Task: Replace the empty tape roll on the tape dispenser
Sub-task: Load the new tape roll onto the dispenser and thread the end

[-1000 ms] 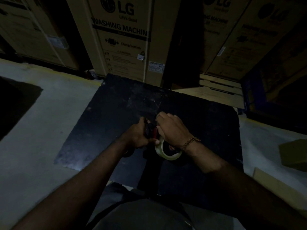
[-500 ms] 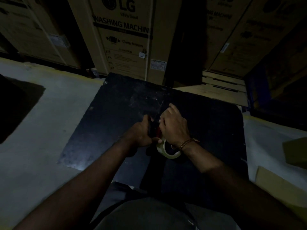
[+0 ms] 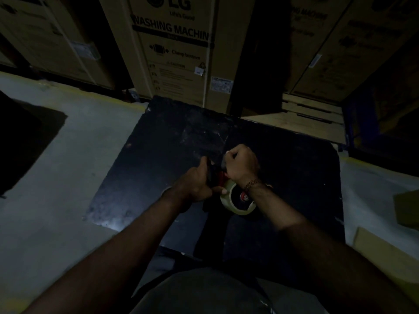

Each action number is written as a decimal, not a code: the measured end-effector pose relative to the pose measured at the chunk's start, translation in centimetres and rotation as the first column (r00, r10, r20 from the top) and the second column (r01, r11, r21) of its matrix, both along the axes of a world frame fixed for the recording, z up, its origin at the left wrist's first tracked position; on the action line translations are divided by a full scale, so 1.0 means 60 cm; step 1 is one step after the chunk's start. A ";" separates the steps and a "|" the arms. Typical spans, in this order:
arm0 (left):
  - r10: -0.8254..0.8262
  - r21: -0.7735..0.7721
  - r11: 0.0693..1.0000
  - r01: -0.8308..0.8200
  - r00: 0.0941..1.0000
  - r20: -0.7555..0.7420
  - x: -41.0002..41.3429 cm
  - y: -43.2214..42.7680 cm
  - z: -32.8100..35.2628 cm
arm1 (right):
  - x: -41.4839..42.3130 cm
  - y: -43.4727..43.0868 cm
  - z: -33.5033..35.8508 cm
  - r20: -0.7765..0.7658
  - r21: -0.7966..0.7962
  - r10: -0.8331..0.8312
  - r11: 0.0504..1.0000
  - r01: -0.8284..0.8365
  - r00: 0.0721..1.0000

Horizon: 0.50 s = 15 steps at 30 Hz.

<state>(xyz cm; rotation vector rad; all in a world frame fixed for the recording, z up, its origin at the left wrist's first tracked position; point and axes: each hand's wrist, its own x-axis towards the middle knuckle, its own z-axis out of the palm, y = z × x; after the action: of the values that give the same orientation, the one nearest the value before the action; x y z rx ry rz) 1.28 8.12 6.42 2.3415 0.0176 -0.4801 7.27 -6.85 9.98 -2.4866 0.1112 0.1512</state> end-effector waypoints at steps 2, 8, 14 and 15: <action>-0.022 0.033 0.999 0.022 1.000 0.002 0.004 -0.001 0.007 | 0.013 0.001 0.004 -0.040 0.081 -0.067 0.994 0.071 0.997; -0.057 0.118 0.991 0.060 0.998 -0.027 0.011 -0.004 0.017 | 0.041 -0.001 0.007 -0.169 0.128 -0.151 0.976 0.174 0.974; -0.049 0.137 0.989 0.052 0.998 -0.029 0.011 -0.003 0.019 | 0.050 -0.011 0.007 -0.149 0.110 -0.073 0.990 0.090 0.986; -0.057 0.143 0.988 0.061 0.998 -0.035 0.010 -0.003 0.021 | 0.051 -0.014 0.009 -0.135 0.104 -0.051 0.992 0.066 0.989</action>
<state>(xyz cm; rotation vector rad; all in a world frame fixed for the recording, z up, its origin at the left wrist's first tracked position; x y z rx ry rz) 1.89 7.94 7.66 2.4814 -0.0028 -0.5604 10.35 -7.68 10.50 -2.3617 0.2259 0.2898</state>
